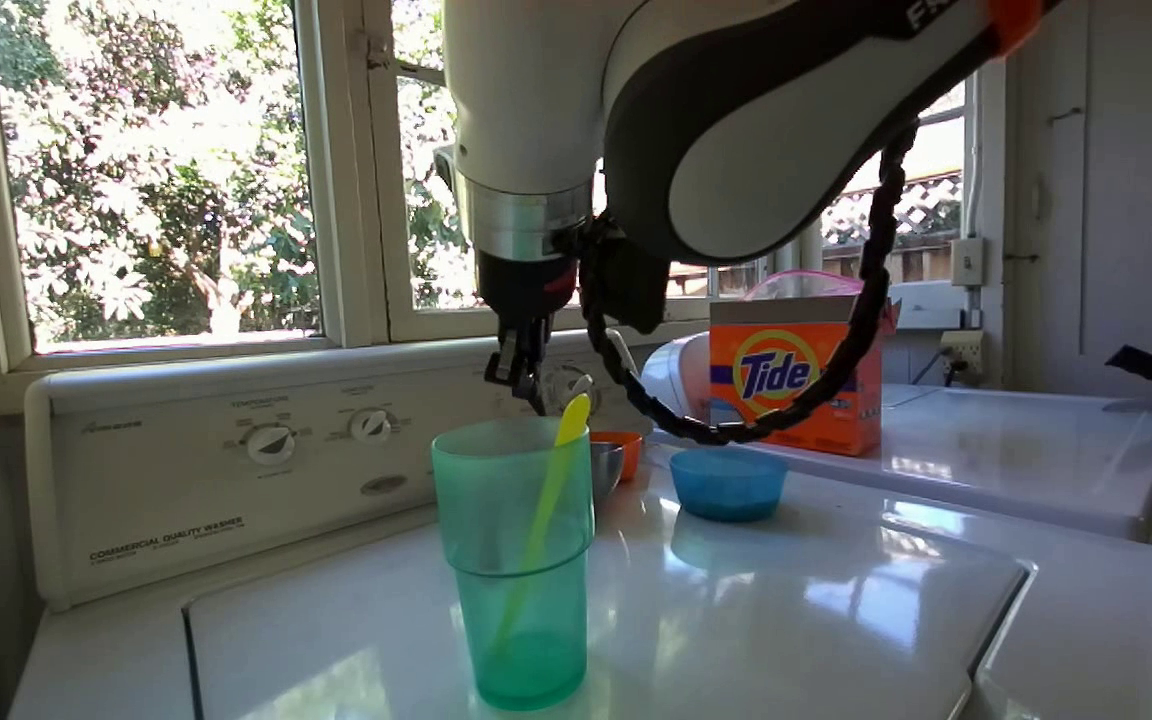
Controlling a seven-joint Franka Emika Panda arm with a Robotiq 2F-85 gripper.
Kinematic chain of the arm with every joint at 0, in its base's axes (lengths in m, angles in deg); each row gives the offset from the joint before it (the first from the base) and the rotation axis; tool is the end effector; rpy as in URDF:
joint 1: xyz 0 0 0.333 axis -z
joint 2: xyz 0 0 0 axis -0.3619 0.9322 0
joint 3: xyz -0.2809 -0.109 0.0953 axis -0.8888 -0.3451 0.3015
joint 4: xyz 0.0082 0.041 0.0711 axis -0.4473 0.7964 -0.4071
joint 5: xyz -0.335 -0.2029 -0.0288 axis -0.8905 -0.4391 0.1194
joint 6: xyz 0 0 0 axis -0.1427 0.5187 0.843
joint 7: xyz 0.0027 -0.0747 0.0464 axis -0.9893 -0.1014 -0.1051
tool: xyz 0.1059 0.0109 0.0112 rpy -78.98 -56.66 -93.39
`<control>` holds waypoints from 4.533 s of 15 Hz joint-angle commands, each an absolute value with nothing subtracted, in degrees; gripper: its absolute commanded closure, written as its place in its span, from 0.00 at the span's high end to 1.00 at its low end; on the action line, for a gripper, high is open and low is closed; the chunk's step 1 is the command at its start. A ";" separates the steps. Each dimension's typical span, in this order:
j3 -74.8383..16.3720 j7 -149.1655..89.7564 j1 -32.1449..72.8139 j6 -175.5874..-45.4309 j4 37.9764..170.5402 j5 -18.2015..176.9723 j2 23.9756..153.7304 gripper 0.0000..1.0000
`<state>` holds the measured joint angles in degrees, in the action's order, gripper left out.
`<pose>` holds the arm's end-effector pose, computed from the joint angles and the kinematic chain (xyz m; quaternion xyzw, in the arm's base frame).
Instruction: Use the silver spoon in the green cup to put some of the contents of the blue bowl into the orange bowl and put the spoon inside the silver bow
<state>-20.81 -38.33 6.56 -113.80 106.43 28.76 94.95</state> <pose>0.6630 0.2171 0.4254 0.8691 0.3143 0.2536 0.2854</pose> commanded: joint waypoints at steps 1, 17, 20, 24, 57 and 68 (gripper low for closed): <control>-20.86 -38.17 6.47 -113.69 106.31 28.93 94.93 0.05; -19.43 -31.98 6.26 -109.24 107.99 33.80 93.84 0.01; -19.00 -30.51 5.96 -107.90 107.36 34.56 94.44 0.01; -19.10 -29.26 5.54 -104.82 105.22 35.01 96.24 0.01; -19.04 -24.08 4.88 -99.33 99.57 32.13 98.23 0.90; -19.11 -24.75 5.05 -100.27 100.15 32.20 97.79 1.00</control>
